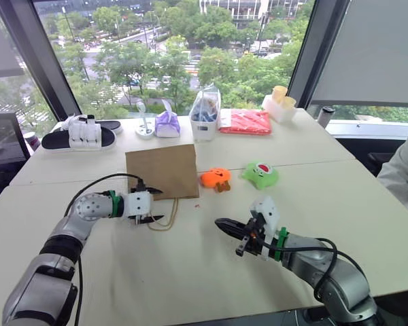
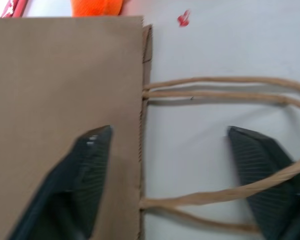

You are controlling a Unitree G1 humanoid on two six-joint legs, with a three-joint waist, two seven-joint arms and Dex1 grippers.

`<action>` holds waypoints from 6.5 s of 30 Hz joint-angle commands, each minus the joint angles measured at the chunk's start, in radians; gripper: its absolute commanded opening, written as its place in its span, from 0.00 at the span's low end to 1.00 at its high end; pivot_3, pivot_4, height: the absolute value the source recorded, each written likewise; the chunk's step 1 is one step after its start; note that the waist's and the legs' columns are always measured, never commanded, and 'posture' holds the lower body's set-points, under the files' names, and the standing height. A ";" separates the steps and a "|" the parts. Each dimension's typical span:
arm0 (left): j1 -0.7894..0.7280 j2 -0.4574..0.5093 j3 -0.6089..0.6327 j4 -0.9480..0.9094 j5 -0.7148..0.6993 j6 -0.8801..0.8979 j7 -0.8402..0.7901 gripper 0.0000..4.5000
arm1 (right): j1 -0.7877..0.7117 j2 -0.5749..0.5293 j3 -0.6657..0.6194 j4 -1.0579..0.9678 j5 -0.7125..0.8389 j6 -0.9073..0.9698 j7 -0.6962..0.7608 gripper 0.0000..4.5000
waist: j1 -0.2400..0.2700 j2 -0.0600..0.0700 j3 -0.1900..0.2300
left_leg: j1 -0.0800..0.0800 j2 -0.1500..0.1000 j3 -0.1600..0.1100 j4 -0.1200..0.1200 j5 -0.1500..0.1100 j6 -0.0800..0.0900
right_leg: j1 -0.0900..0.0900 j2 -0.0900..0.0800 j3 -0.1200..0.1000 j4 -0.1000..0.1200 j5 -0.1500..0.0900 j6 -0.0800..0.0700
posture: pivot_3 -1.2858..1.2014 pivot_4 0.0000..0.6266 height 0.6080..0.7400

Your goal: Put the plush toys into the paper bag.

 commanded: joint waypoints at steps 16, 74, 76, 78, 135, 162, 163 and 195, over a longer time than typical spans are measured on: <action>0.052 0.084 0.179 -0.620 -0.445 0.781 -0.164 0.00 | -0.028 0.025 0.003 0.005 -0.037 -0.063 0.003 0.00 | -0.007 0.000 0.000 | 0.000 0.002 -0.001 0.001 0.000 0.000 | -0.002 0.000 0.001 0.009 0.000 0.000 | 0.52 0.24 1.00; -0.100 -0.090 0.574 -0.942 -1.534 2.049 0.683 0.00 | -0.313 0.361 0.200 0.666 -0.507 -0.522 -0.096 0.00 | -0.009 -0.003 -0.002 | 0.002 0.002 0.002 -0.001 0.007 -0.012 | -0.009 0.007 0.022 0.012 0.000 -0.001 | 0.52 0.24 1.00; -0.077 -0.071 0.570 -0.938 -1.515 2.042 0.675 0.00 | -0.265 0.342 0.170 0.498 -0.436 -0.513 -0.055 0.00 | -0.009 -0.003 -0.001 | 0.001 0.002 0.002 -0.001 0.007 -0.012 | -0.009 0.007 0.022 0.012 0.000 -0.001 | 0.52 0.24 1.00; -0.058 -0.051 0.564 -0.936 -1.506 2.038 0.664 0.00 | -0.218 0.318 0.146 0.336 -0.368 -0.458 -0.017 0.00 | -0.008 -0.003 -0.001 | 0.001 0.002 0.001 -0.001 0.006 -0.012 | -0.010 0.008 0.022 0.012 0.000 0.000 | 0.52 0.24 1.00; 0.064 0.059 0.555 -0.991 -1.467 1.955 0.656 0.00 | -0.920 0.310 -0.263 1.562 -0.297 -0.568 -0.063 0.00 | -0.050 -0.004 -0.002 | 0.001 0.001 0.002 -0.002 0.007 -0.012 | -0.010 0.007 0.025 0.012 0.000 -0.001 | 0.52 0.24 1.00; -0.050 0.031 0.483 -0.888 -1.349 1.912 0.518 0.00 | -0.322 -0.020 -0.146 -0.031 0.114 0.202 0.054 0.00 | -0.018 -0.004 -0.002 | 0.000 0.001 0.003 -0.002 0.006 -0.010 | -0.009 0.007 0.025 0.011 0.000 -0.001 | 0.52 0.24 1.00; -0.050 0.028 0.484 -0.893 -1.350 1.913 0.519 0.00 | -0.321 -0.022 -0.119 -0.029 0.101 0.191 0.058 0.00 | -0.015 -0.004 -0.002 | 0.000 0.001 0.003 -0.002 0.006 -0.010 | -0.010 0.007 0.025 0.011 0.000 -0.001 | 0.52 0.24 1.00; -0.023 0.011 0.505 -0.956 -1.419 1.947 0.553 0.00 | -0.691 0.156 0.285 0.559 -0.372 -0.195 0.230 0.00 | -0.006 -0.005 -0.002 | 0.000 0.001 0.002 -0.002 0.007 -0.011 | -0.010 0.008 0.025 0.011 0.000 -0.001 | 0.52 0.24 1.00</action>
